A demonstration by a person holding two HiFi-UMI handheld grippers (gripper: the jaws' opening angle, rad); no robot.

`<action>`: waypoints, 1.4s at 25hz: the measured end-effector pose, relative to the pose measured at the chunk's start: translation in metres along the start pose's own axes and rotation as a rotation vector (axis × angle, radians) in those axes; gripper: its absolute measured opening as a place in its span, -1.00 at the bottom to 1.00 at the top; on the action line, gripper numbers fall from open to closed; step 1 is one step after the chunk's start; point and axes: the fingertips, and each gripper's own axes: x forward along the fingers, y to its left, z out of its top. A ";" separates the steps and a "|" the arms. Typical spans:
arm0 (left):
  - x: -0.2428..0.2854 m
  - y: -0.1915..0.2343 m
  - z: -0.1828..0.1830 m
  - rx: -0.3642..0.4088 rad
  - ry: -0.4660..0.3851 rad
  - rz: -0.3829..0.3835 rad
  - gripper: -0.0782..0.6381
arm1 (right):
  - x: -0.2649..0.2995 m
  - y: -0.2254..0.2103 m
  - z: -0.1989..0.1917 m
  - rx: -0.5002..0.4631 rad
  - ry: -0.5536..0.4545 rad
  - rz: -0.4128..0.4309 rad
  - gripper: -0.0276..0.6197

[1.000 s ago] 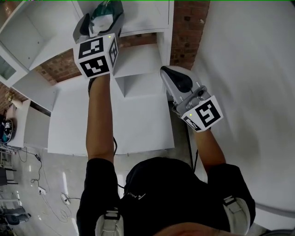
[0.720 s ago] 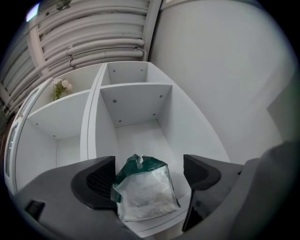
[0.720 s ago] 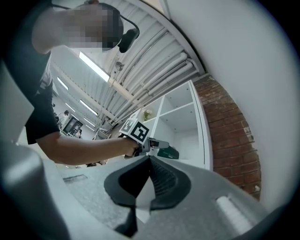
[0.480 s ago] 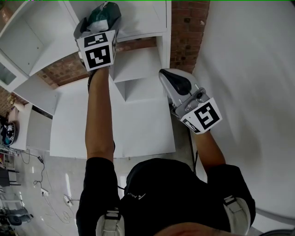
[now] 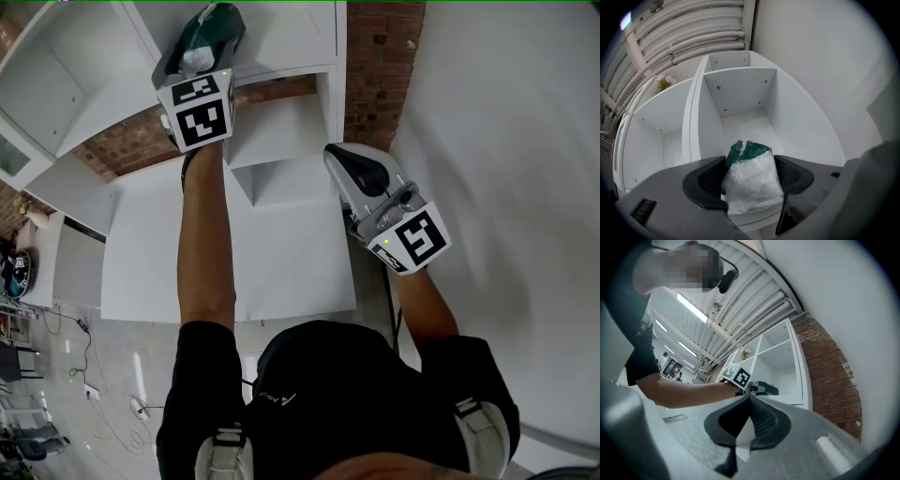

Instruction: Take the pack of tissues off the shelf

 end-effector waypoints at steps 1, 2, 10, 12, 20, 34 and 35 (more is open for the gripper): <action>0.000 0.000 0.000 -0.003 -0.007 0.006 0.07 | -0.001 -0.001 -0.002 0.002 0.003 -0.003 -0.91; -0.001 0.000 0.000 -0.008 -0.014 0.009 0.01 | -0.002 -0.001 -0.003 0.004 0.005 -0.007 -0.91; -0.008 -0.002 0.011 -0.086 -0.085 0.008 -0.26 | -0.009 -0.006 -0.008 0.008 0.028 -0.033 -0.91; -0.010 -0.004 0.015 -0.090 -0.102 0.002 -0.27 | -0.011 -0.007 -0.008 0.007 0.030 -0.040 -0.91; -0.031 -0.006 0.035 -0.095 -0.188 -0.016 -0.28 | -0.014 -0.006 -0.009 0.007 0.040 -0.050 -0.91; -0.131 -0.016 0.052 -0.158 -0.367 -0.093 -0.28 | -0.012 0.007 -0.002 0.023 0.025 -0.055 -0.91; -0.140 -0.016 0.053 -0.165 -0.374 -0.097 -0.28 | -0.012 0.008 -0.001 0.024 0.021 -0.057 -0.91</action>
